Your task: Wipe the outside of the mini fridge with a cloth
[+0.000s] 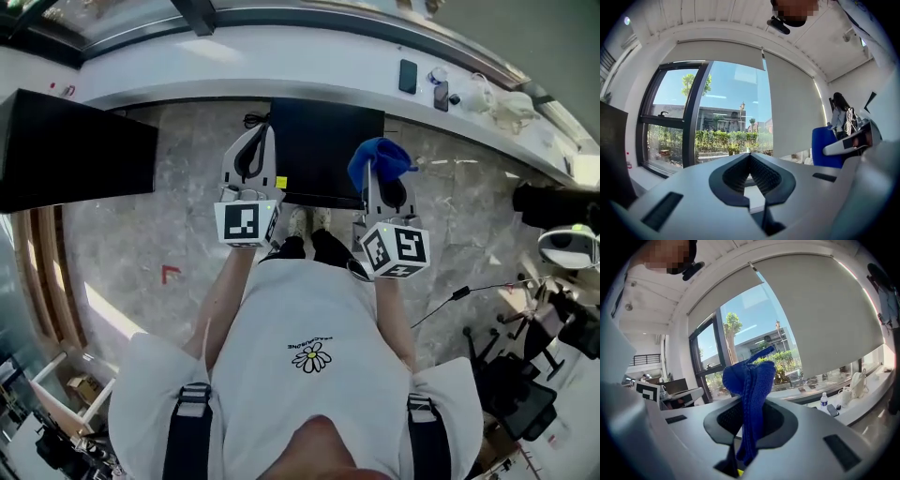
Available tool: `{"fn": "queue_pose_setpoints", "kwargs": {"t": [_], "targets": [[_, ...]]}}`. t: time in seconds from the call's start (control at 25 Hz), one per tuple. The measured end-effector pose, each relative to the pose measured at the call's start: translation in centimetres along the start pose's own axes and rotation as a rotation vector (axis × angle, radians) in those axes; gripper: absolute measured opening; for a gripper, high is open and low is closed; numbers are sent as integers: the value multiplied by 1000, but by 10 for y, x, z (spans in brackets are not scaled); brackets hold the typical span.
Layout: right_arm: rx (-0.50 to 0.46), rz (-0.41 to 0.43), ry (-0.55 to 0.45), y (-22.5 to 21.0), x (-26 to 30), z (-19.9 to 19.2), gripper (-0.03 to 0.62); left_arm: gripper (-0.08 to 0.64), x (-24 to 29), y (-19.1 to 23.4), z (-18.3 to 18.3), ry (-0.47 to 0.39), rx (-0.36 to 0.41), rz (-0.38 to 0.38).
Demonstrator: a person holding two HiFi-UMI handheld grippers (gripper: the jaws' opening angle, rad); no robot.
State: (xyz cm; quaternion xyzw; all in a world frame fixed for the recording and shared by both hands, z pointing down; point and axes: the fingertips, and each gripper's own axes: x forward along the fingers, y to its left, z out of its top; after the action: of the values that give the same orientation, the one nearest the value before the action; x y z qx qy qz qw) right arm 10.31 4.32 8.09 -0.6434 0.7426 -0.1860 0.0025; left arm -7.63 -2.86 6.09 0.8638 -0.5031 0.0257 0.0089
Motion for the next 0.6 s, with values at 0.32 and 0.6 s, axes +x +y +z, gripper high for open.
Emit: {"fn": "queue_pose_setpoints", "kwargs": {"t": [0.32, 0.6], "targets": [[44, 89, 45, -15, 27, -5, 75, 5, 14, 7, 9, 5, 29, 104], [32, 158, 50, -16, 50, 4, 75, 5, 39, -4, 19, -13, 32, 102]]}}
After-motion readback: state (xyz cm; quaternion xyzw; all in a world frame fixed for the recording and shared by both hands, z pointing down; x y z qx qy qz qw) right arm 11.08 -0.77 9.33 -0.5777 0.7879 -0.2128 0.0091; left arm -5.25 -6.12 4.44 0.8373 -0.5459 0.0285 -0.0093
